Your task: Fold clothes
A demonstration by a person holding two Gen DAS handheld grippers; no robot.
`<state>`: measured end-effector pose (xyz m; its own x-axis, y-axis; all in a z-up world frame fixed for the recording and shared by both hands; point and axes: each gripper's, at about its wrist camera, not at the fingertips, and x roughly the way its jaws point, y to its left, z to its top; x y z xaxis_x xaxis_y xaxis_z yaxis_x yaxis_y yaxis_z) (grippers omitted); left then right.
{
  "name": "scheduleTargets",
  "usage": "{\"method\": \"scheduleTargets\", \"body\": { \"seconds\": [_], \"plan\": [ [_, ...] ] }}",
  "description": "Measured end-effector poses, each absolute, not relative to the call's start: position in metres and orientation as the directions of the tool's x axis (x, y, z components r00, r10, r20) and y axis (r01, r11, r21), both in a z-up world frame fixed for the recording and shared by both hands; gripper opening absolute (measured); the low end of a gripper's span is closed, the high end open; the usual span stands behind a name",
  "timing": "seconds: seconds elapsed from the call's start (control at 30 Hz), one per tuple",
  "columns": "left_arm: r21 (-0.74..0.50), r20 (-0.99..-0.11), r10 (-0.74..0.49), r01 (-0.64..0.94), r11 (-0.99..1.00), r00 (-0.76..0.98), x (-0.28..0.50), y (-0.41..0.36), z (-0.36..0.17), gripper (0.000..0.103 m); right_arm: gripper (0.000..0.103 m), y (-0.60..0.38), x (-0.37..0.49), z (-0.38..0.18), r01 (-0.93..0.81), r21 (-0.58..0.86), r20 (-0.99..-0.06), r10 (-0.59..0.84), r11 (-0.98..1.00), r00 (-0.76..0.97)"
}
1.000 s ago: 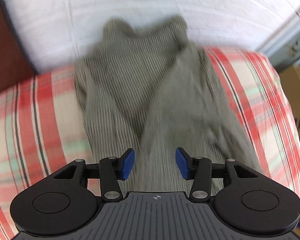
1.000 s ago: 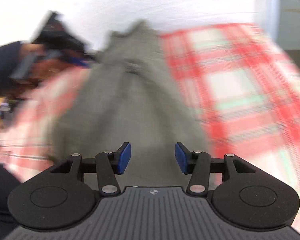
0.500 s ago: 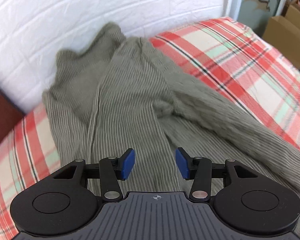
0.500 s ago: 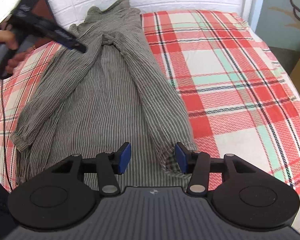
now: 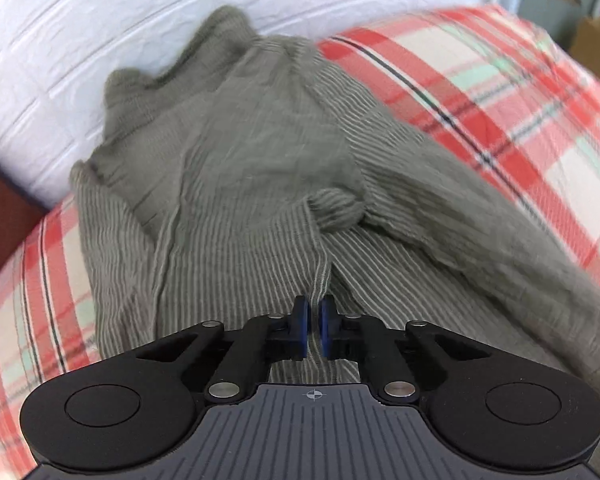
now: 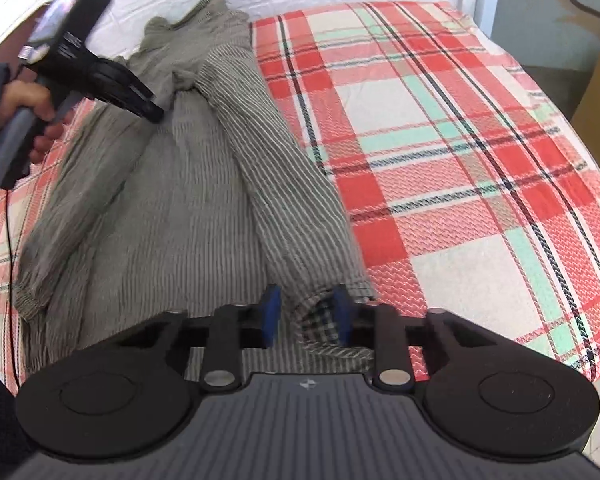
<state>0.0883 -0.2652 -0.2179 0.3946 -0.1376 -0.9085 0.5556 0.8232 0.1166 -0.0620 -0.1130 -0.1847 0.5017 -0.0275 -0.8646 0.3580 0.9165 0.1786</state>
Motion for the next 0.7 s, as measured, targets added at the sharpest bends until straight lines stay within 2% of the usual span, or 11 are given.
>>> {"method": "scheduleTargets", "body": {
  "seconds": [0.03, 0.17, 0.3, 0.57, 0.7],
  "plan": [
    [0.106, -0.906, -0.147, 0.548, 0.829, 0.398, 0.090, -0.261, -0.213, 0.001, 0.011, -0.114, -0.062, -0.184, 0.357, 0.184, -0.865, -0.022, 0.916, 0.502],
    [0.091, -0.887, -0.172, 0.527, 0.845, 0.428, 0.094, -0.240, -0.190, 0.001, 0.009, -0.113, -0.067, -0.167, 0.323, 0.238, -0.841, 0.028, 0.916, 0.541],
    [0.097, -0.871, -0.170, 0.501, 0.860, 0.461, 0.103, -0.216, -0.172, 0.001, 0.009, -0.103, -0.067, -0.141, 0.206, 0.325, -0.802, 0.154, 0.923, 0.577],
    [0.150, -0.868, -0.121, 0.488, 0.860, 0.482, 0.110, -0.182, -0.168, 0.000, 0.009, -0.067, -0.047, -0.148, 0.023, 0.392, -0.809, 0.333, 0.919, 0.484],
    [0.180, -0.862, -0.089, 0.466, 0.866, 0.499, 0.118, -0.176, -0.173, 0.001, 0.009, -0.047, -0.029, -0.171, -0.035, 0.421, -0.818, 0.396, 0.906, 0.418]
  ]
}}
